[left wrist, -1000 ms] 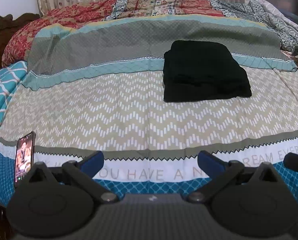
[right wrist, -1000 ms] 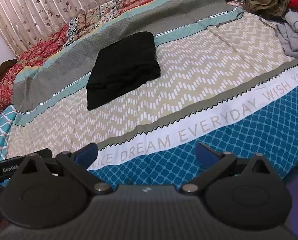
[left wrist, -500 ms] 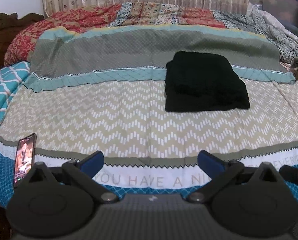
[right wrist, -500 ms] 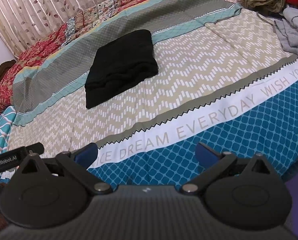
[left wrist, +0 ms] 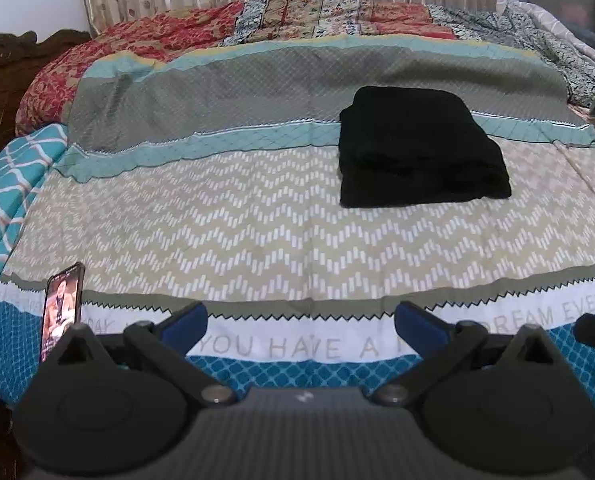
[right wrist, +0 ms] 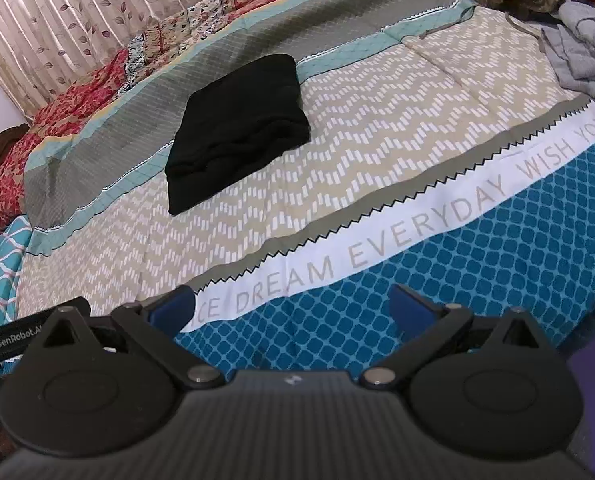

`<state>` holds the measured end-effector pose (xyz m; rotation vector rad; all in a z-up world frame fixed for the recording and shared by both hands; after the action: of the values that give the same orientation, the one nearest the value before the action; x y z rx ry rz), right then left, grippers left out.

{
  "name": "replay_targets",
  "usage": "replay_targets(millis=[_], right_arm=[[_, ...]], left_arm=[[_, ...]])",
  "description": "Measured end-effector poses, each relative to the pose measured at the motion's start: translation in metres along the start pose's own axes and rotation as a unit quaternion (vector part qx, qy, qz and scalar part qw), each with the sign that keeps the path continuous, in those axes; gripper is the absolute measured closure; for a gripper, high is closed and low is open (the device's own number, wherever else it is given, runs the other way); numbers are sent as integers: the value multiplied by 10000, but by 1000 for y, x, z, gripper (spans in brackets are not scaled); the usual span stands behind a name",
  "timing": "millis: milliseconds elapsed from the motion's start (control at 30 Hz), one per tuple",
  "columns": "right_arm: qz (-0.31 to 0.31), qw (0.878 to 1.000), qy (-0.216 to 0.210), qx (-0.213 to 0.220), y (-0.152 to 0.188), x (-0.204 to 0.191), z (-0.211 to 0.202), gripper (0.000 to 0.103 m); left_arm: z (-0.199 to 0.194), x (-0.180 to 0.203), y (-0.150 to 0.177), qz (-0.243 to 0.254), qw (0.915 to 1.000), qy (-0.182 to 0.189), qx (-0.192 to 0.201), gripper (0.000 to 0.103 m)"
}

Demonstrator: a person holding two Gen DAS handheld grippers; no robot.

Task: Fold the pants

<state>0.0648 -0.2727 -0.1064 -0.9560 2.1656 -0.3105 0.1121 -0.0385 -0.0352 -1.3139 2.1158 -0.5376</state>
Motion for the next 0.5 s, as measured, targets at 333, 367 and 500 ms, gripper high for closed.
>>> replay_targets(millis=[333, 367, 500], right_arm=[[93, 9999, 16, -62, 3, 3, 1, 0], [98, 9999, 20, -71, 4, 4, 1, 0], [127, 9998, 34, -116, 5, 6, 3, 0]], left_arm=[[6, -6, 7, -72, 9996, -178, -215, 0], [7, -5, 8, -57, 9995, -185, -231, 0], [10, -4, 14, 7, 9994, -122, -317, 0]])
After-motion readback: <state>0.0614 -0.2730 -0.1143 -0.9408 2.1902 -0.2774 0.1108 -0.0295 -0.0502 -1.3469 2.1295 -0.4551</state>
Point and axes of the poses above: each gripper's, at about its wrist camera, not at the fingertips, and z roughly the way its jaws point, x to its right, y to its underside, the point moved 7 cm from there along z, roughly the way its jaws point, and after that the axes turned 10 degrees about z, right-handed, at the moved point
